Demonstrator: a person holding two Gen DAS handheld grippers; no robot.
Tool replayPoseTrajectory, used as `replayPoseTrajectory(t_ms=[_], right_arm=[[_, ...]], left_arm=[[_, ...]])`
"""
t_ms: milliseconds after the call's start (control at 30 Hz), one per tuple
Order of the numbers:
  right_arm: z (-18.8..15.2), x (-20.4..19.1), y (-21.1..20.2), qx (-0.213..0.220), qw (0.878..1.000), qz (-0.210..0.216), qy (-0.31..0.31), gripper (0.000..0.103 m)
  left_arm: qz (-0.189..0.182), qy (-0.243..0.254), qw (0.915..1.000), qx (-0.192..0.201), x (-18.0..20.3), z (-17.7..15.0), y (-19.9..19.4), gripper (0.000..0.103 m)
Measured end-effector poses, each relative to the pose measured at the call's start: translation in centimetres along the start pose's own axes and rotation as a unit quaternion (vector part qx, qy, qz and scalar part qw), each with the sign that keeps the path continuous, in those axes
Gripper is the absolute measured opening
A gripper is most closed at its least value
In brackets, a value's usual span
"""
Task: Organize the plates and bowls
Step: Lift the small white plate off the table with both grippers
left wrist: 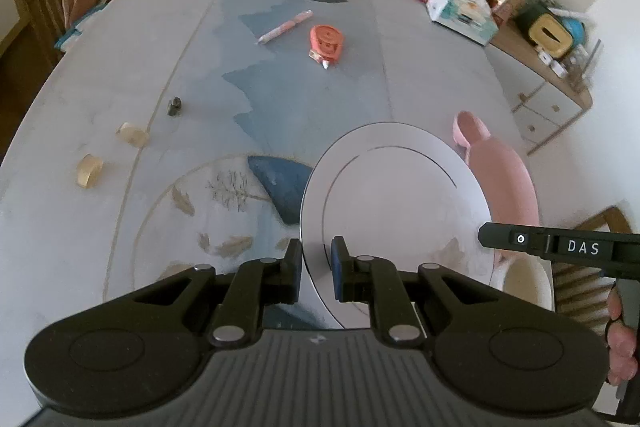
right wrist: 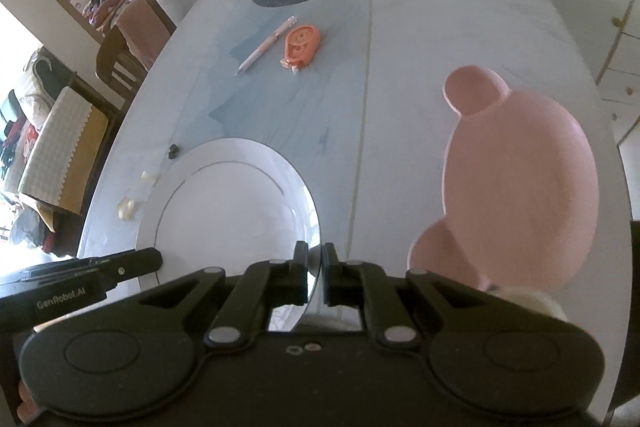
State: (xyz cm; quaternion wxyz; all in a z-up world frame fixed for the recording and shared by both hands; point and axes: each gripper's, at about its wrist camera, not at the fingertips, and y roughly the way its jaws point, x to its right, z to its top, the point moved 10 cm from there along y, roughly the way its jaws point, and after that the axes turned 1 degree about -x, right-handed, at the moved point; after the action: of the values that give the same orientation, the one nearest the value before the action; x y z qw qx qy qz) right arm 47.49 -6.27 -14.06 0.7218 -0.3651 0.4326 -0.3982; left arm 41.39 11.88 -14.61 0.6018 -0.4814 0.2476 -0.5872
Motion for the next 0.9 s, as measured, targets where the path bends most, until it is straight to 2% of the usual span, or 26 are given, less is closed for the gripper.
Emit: replayPoseTrajectory(t_ms=[367,900], right_arm=[[-5.6,-2.2,-4.1,0.019,0.999,-0.014,0.033,0.007],[-14.8,-10.5,-5.4,0.017,0.999,0.0,0.029,0.007]], left_arm=[[-0.018,0.023,0.9996,-0.004,-0.8,-4.5,-4.8,0.013],[-0.001,0.011,0.9999,-0.003,-8.3,-13.1,-11.5,0.013]])
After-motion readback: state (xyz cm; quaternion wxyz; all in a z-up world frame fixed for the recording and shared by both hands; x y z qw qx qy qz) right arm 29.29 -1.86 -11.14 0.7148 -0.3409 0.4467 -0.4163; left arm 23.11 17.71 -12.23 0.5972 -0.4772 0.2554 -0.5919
